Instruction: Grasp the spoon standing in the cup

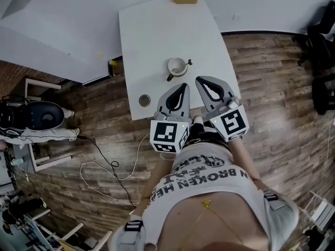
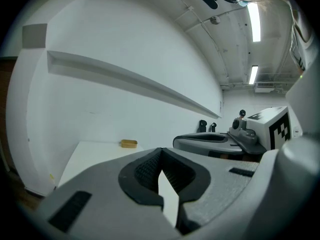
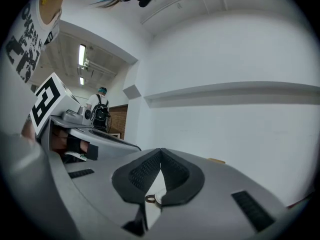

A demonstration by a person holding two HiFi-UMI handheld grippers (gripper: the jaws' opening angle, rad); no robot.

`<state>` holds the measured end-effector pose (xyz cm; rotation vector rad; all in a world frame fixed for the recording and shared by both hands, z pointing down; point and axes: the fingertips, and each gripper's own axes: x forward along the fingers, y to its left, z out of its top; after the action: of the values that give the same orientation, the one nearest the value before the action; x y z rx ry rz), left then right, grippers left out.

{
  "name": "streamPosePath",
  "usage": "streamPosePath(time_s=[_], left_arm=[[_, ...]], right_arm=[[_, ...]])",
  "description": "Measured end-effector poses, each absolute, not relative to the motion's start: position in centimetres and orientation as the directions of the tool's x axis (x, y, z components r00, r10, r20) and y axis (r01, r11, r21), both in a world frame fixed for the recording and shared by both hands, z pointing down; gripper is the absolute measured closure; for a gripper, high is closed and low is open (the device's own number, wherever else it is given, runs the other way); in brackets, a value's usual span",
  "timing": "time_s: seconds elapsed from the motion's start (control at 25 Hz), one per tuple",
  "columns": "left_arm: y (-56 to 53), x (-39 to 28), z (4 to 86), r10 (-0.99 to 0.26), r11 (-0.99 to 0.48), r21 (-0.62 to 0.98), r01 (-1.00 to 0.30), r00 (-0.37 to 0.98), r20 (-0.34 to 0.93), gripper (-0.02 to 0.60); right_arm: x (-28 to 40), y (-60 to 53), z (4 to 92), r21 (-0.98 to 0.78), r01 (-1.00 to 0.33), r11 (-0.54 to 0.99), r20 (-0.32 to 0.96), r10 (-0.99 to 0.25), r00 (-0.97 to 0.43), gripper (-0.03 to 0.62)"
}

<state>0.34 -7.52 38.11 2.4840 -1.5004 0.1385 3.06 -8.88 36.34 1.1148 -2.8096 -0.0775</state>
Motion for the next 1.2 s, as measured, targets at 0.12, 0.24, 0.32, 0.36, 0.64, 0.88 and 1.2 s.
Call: streamPosePath(time_s=[0.12, 0.24, 0.32, 0.36, 0.64, 0.88, 1.2], left_arm=[[-8.1, 0.5, 38.3, -0.879, -0.409, 0.151, -0.9, 0.433, 0.201, 0.585], [-8.6, 0.4, 38.6, -0.896, -0.369, 0.154, -0.917, 0.395, 0.201, 0.586], [-8.8, 0.4, 38.7, -0.901, -0.353, 0.157, -0.922, 0.38, 0.207, 0.586], [-8.9, 0.4, 38.8, -0.902, -0.348, 0.157, -0.924, 0.376, 0.212, 0.586], [-11.0, -0.6, 38.6, -0.901, -0.351, 0.155, -0.924, 0.378, 0.214, 0.586], [-13.7, -1.6, 38.4, -0.877, -0.407, 0.166, -0.898, 0.435, 0.203, 0.586], [-16.3, -3.4, 38.5, -0.84, -0.477, 0.172, -0.862, 0.505, 0.198, 0.585]], right_arm=[[3.3, -9.8, 36.6, 0.101, -0.649, 0.754, 0.1, -0.657, -0.748, 0.586], [3.2, -10.6, 36.9, 0.104, -0.618, 0.779, 0.104, -0.626, -0.773, 0.586], [3.1, -10.9, 36.9, 0.097, -0.607, 0.788, 0.097, -0.615, -0.783, 0.586], [3.2, -11.0, 36.9, 0.092, -0.606, 0.791, 0.094, -0.612, -0.785, 0.586], [2.5, -12.8, 37.4, 0.062, -0.616, 0.785, 0.106, -0.619, -0.778, 0.586], [1.3, -15.2, 37.3, 0.058, -0.658, 0.751, 0.116, -0.66, -0.743, 0.586], [-0.5, -17.3, 37.0, 0.061, -0.715, 0.697, 0.11, -0.716, -0.689, 0.586]])
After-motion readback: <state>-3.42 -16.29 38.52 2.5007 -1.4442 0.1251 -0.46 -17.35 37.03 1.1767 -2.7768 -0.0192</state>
